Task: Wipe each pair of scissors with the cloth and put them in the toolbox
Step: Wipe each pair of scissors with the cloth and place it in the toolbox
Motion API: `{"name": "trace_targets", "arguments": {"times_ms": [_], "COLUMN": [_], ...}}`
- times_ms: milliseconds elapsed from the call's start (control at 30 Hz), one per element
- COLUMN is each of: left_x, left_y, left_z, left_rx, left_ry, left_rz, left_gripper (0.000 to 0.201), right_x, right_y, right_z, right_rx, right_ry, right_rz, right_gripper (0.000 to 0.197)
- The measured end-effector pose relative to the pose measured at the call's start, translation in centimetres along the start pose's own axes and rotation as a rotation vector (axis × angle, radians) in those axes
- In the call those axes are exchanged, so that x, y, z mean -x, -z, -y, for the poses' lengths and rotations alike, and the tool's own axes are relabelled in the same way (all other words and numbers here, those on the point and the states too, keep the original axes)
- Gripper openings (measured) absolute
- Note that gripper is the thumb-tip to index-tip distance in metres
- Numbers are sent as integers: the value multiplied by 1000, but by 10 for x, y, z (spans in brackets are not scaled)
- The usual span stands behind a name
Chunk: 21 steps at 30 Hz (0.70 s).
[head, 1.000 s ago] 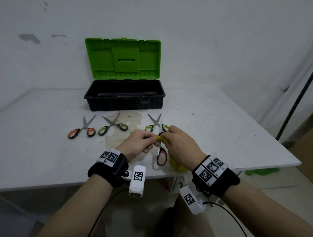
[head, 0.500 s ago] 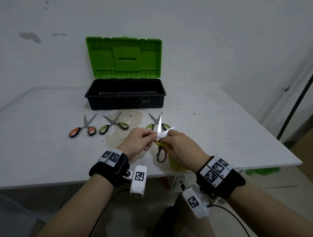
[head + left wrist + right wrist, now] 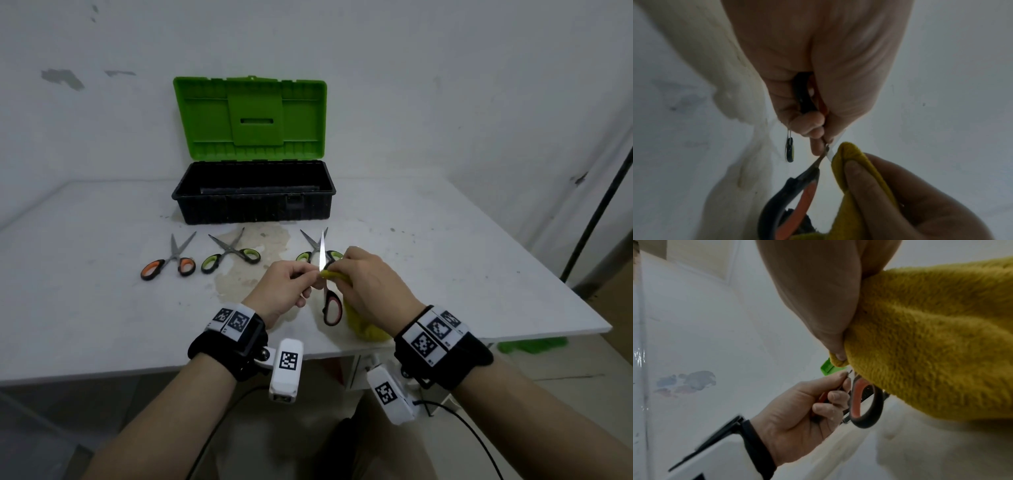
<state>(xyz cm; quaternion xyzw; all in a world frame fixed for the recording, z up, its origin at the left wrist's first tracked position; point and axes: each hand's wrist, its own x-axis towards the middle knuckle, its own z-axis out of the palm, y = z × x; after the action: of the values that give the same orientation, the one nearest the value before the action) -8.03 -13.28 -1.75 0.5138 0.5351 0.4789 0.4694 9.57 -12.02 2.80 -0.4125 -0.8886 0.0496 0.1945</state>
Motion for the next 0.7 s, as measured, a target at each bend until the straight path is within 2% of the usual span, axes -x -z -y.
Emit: {"name": "trace_targets", "arguments": {"times_ms": [67,233,433,700], "left_x": [-1,0,1,1], "left_y": [-1,1,-2,-4], "left_z": [-2,0,-5,-7], "left_rx": [15,53,266,356], "left_ry": [-2,33,209,267], "left_rz": [1,-67,-19,10], "left_gripper": [16,15,24,28], "right_x": [-2,7,-3,-5], "right_y": [-2,-8,-2,-10], "right_z": [2,5,1,11], "right_rx": [7,22,-14,75], "right_ry": [-8,44,-28,-40], "right_rz": [4,121,10,25], "right_gripper": [21,23,20,15]}}
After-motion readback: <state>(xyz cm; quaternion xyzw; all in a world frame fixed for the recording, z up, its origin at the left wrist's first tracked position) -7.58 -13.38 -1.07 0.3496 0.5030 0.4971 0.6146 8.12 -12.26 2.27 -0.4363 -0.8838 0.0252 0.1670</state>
